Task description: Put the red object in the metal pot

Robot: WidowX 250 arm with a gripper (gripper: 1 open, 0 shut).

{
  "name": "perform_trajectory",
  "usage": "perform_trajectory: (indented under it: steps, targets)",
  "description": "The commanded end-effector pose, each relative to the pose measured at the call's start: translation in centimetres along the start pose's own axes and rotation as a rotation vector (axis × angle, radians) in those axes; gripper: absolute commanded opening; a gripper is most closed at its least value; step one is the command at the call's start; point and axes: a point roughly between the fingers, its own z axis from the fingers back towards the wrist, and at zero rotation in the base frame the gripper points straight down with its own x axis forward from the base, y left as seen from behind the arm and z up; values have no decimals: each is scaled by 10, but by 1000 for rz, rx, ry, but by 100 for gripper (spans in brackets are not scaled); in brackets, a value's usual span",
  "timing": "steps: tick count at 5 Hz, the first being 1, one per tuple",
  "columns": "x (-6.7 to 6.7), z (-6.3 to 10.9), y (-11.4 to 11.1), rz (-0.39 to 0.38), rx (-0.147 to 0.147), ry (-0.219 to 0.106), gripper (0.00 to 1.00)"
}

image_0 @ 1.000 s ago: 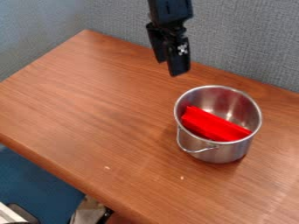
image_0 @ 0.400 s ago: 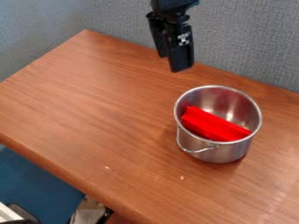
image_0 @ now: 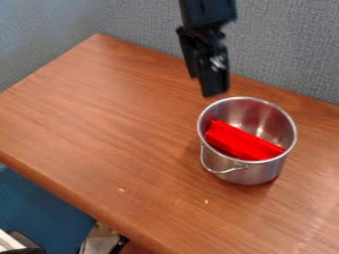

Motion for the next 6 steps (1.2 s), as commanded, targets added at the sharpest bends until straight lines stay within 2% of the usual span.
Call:
perform_trajectory:
  steps: [1, 2, 3, 4, 5, 6]
  targets:
    - [0, 1, -8, 148, 38, -14, 100]
    - [-4, -5, -2, 235, 89, 49, 100]
    - [-7, 4, -2, 162, 104, 135, 100]
    - [-6, 12, -2, 92, 125, 205, 100]
    - [4, 6, 6, 85, 179, 217, 100]
    - [9, -1, 9, 64, 214, 214, 100]
